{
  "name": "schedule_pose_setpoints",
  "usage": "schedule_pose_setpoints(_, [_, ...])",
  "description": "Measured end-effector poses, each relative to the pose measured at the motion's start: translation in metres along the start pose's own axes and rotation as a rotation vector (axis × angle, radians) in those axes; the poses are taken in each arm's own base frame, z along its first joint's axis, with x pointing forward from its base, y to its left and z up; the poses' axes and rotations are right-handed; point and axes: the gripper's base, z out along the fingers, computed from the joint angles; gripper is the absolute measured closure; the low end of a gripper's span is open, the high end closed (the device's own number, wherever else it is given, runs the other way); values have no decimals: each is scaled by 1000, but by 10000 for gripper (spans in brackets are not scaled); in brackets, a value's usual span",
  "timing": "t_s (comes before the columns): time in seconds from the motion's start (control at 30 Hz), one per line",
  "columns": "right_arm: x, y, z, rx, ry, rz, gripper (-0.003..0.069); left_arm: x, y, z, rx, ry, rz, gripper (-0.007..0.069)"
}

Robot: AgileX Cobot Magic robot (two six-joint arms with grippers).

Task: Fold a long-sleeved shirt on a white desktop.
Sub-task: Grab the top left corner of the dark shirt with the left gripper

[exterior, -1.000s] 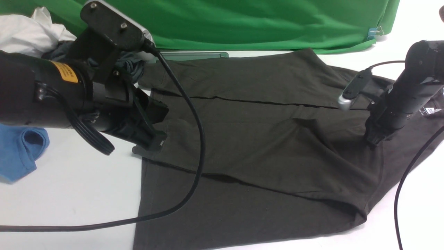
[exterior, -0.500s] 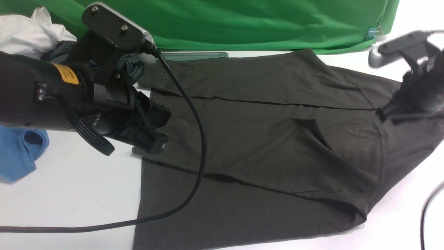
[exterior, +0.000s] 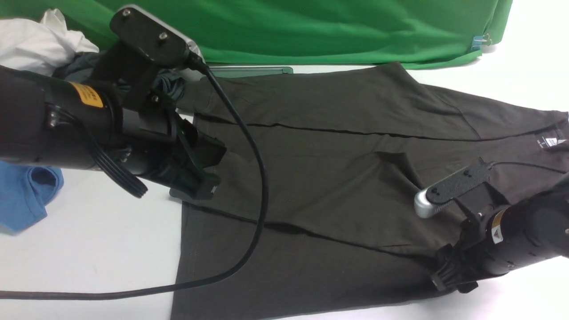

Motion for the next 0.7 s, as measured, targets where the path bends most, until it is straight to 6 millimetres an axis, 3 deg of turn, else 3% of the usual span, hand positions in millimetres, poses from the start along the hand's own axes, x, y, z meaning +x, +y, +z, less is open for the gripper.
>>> schedule_pose_setpoints(0.07, [0, 0, 4, 5, 9, 2, 272, 0, 0, 0, 0, 0, 3, 606])
schedule_pose_setpoints(0.27, [3, 0, 7, 5, 52, 26, 498, 0, 0, 0, 1, 2, 11, 606])
schedule_pose_setpoints(0.3, [5, 1, 7, 4, 70, 33, 569, 0, 0, 0, 1, 2, 14, 606])
schedule_pose_setpoints(0.4, [7, 2, 5, -8, 96, 80, 614, 0, 0, 0, 2, 4, 15, 606])
schedule_pose_setpoints(0.53, [11, 3, 3, -17, 145, 188, 600, 1, -1, 0, 8, 13, 17, 606])
schedule_pose_setpoints(0.63, [14, 4, 1, -15, 187, 229, 494, 2, -1, 0, 11, 18, 17, 606])
schedule_pose_setpoints(0.67, [15, 4, 1, -13, 197, 236, 401, 2, -1, 0, 11, 18, 17, 606])
schedule_pose_setpoints(0.7, [16, 4, 1, -11, 207, 236, 358, 2, -1, 0, 11, 18, 17, 606])
